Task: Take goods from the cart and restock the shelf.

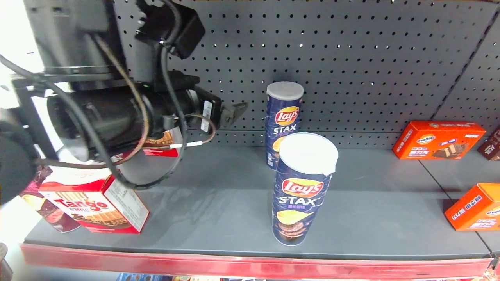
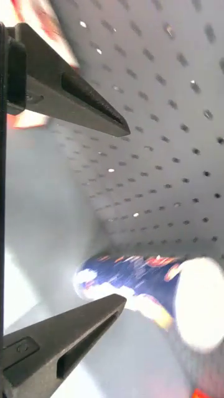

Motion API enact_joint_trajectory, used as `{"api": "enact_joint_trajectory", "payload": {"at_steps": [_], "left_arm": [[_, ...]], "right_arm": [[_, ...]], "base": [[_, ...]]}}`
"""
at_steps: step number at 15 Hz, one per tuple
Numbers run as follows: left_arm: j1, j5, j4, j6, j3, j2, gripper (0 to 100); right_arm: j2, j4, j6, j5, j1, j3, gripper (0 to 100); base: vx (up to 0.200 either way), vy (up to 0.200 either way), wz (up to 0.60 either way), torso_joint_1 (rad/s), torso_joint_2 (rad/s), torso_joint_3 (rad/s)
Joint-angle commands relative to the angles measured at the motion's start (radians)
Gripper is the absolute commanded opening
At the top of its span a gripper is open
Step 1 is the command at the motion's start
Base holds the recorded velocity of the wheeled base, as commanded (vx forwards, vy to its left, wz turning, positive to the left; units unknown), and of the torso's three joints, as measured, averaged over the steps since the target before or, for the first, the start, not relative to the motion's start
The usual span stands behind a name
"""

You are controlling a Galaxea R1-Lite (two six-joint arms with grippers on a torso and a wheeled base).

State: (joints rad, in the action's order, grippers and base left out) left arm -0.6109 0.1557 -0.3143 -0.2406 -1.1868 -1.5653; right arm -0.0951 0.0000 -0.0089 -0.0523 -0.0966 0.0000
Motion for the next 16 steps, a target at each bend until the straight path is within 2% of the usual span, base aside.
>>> {"api": "enact_joint_trajectory", "payload": {"at_steps": [1, 4, 5, 8, 9, 10, 11, 12, 14, 16], "left_arm": [[-0.036, -0.004, -0.017, 0.011, 0.26, 0.343, 100], [-0.075, -0.002, -0.009, 0.006, 0.395, 0.581, 100], [-0.078, -0.001, -0.006, 0.004, 0.412, 0.616, 100], [0.036, -0.007, -0.002, 0.004, 0.61, 0.92, 100], [0.132, -0.008, -0.023, 0.011, 0.704, 1.015, 100], [0.204, -0.01, -0.043, 0.014, 0.771, 1.07, 100], [0.333, -0.01, -0.065, 0.035, 0.874, 1.171, 100], [0.408, -0.01, -0.066, 0.052, 0.928, 1.237, 100], [0.511, -0.021, -0.065, 0.081, 1.013, 1.335, 100], [0.586, -0.081, -0.059, 0.133, 1.084, 1.415, 100]], "right_arm": [[-0.002, 0.0, 0.0, 0.0, 0.0, 0.0, 100], [-0.002, 0.0, 0.0, 0.0, 0.0, 0.0, 100], [-0.002, 0.0, 0.0, 0.0, 0.0, 0.0, 100], [-0.002, 0.0, 0.0, 0.0, 0.0, 0.0, 100], [-0.002, 0.0, 0.0, 0.0, 0.0, 0.0, 100], [-0.002, 0.0, 0.0, 0.0, 0.0, 0.0, 100], [-0.002, 0.0, 0.0, 0.0, 0.0, 0.0, 100], [-0.002, 0.0, 0.0, 0.0, 0.0, 0.0, 100], [-0.002, 0.0, 0.0, 0.0, 0.0, 0.0, 100], [-0.002, 0.0, 0.0, 0.0, 0.0, 0.0, 100]], "base": [[0.0, 0.0, 0.0, 0.0, 0.0, 0.0], [0.0, 0.0, 0.0, 0.0, 0.0, 0.0], [0.0, 0.0, 0.0, 0.0, 0.0, 0.0], [0.0, 0.0, 0.0, 0.0, 0.0, 0.0], [0.0, 0.0, 0.0, 0.0, 0.0, 0.0], [0.0, 0.0, 0.0, 0.0, 0.0, 0.0], [0.0, 0.0, 0.0, 0.0, 0.0, 0.0], [0.0, 0.0, 0.0, 0.0, 0.0, 0.0], [0.0, 0.0, 0.0, 0.0, 0.0, 0.0], [0.0, 0.0, 0.0, 0.0, 0.0, 0.0]]}}
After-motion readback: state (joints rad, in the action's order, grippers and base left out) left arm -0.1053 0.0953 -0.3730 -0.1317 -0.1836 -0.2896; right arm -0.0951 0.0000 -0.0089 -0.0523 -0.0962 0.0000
